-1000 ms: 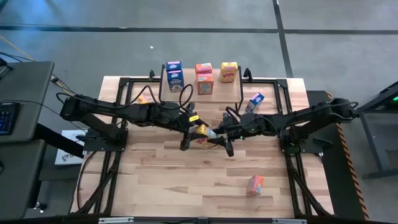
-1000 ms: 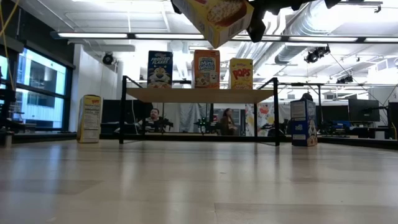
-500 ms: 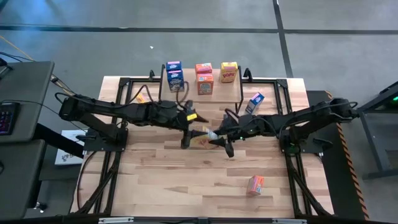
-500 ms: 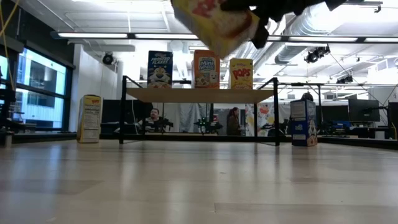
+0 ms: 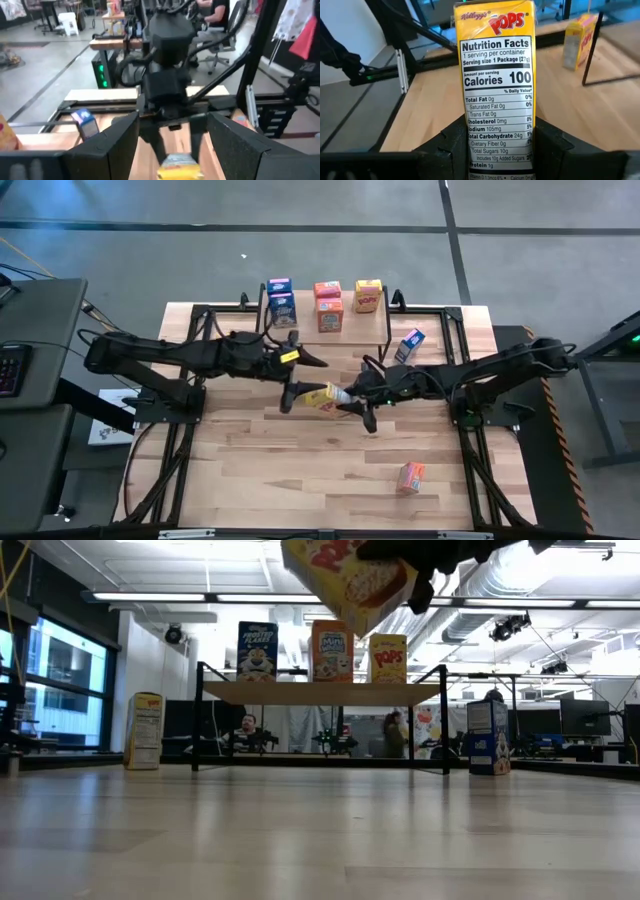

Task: Stack cereal on shelf
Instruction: Put the bottom yellow cereal box aligned with the other yellow cereal box on the shelf

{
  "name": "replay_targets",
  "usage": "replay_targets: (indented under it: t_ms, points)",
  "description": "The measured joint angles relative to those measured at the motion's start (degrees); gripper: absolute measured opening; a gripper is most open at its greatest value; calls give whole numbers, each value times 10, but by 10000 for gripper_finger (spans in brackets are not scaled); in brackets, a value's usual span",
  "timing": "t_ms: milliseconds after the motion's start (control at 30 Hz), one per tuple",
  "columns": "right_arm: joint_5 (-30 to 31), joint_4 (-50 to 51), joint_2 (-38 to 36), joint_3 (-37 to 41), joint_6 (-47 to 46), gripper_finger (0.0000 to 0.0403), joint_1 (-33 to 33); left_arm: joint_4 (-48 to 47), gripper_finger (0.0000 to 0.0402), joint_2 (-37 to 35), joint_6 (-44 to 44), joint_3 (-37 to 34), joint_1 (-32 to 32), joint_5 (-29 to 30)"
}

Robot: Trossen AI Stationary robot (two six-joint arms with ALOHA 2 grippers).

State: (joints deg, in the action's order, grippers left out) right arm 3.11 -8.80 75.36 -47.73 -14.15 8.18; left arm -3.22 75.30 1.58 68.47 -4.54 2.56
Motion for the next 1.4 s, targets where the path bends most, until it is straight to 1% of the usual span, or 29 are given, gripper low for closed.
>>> replay_targets:
  t_ms: [133,233,467,567,667,733,800,867,1000,1133,1200,1267,1400]
  points:
    - [0,5,-32,-1,27,154,-9,-15,229,-19,-16,0,-7,-1]
    - [1,9,-62,-1,65,154,-20,-30,229,-34,-15,-1,-13,-1]
    - [2,29,-140,-1,166,154,-72,-49,229,-61,-9,-1,-16,-1]
    - [1,47,-169,-2,206,154,-105,-59,229,-70,1,-1,-16,-1]
    - [-3,66,-188,-2,222,154,-148,-71,229,-77,6,-1,-16,-1]
    - [-22,76,-192,-2,227,154,-181,-76,229,-78,6,-1,-16,-1]
    - [-53,82,-191,1,226,154,-217,-89,229,-78,6,-1,-16,1]
    - [-90,57,-189,24,216,154,-251,-101,229,-78,5,-1,-16,12]
    - [-148,-26,-189,90,177,154,-310,-122,229,-78,6,-1,-16,64]
    - [-208,-101,-197,136,176,154,-340,-148,229,-88,6,-2,-10,103]
    - [-218,-128,-196,158,179,154,-349,-149,229,-93,5,-3,-5,114]
    - [-218,-165,-195,179,179,154,-357,-144,229,-101,6,-20,2,115]
    - [-226,-219,-195,212,154,154,-365,-128,229,-138,-3,-84,18,115]
